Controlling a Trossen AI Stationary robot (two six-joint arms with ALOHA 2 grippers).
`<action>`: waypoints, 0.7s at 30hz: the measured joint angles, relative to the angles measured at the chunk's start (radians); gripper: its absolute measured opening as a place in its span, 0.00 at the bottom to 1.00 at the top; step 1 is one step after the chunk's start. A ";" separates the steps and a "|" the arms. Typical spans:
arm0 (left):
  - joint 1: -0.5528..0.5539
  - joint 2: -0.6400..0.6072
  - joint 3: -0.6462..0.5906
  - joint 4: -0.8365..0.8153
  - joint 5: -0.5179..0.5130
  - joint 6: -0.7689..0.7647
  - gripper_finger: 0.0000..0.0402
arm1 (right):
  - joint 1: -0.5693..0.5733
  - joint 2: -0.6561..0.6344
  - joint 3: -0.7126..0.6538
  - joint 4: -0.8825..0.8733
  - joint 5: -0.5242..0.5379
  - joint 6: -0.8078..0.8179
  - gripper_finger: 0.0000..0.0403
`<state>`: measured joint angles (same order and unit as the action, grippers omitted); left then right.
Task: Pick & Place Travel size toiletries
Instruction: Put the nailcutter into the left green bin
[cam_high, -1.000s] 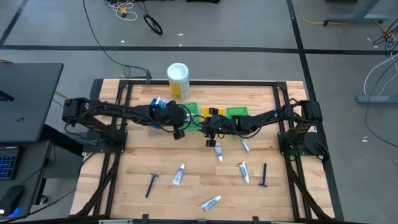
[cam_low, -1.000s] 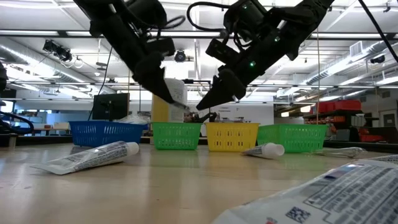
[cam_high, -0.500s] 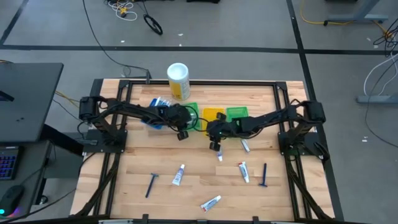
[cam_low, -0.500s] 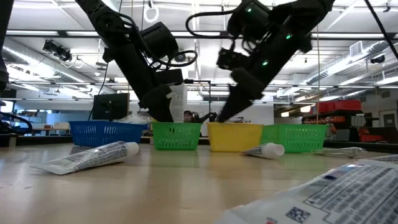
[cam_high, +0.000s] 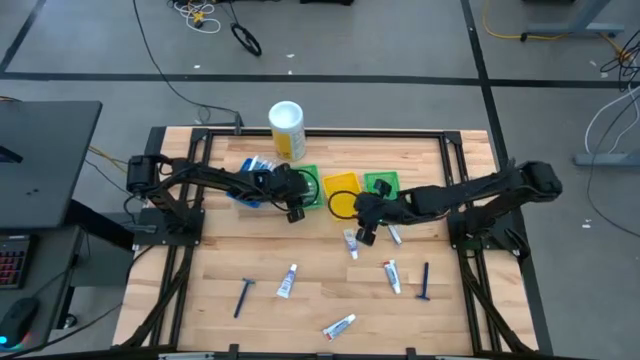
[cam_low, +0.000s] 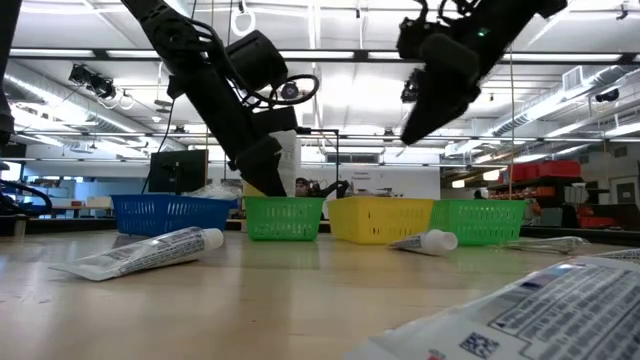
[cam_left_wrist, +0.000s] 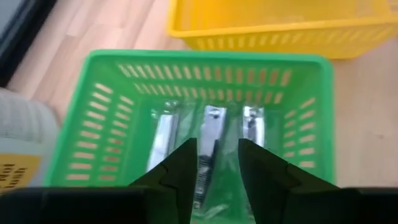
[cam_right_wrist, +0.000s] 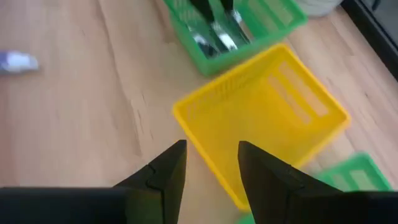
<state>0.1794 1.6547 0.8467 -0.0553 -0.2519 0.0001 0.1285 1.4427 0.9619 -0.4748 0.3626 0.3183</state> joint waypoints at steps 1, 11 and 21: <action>0.000 -0.001 0.000 0.002 -0.005 0.001 0.32 | 0.004 -0.005 0.000 -0.039 -0.006 0.011 0.41; 0.000 -0.002 0.000 0.001 0.005 -0.015 0.30 | 0.036 -0.003 0.000 -0.461 -0.062 0.517 0.57; 0.000 -0.002 0.000 0.001 0.002 -0.013 0.30 | 0.072 -0.003 -0.132 -0.427 -0.288 0.898 0.57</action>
<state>0.1795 1.6531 0.8467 -0.0544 -0.2501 -0.0128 0.2005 1.4395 0.8298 -0.9023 0.0743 1.2162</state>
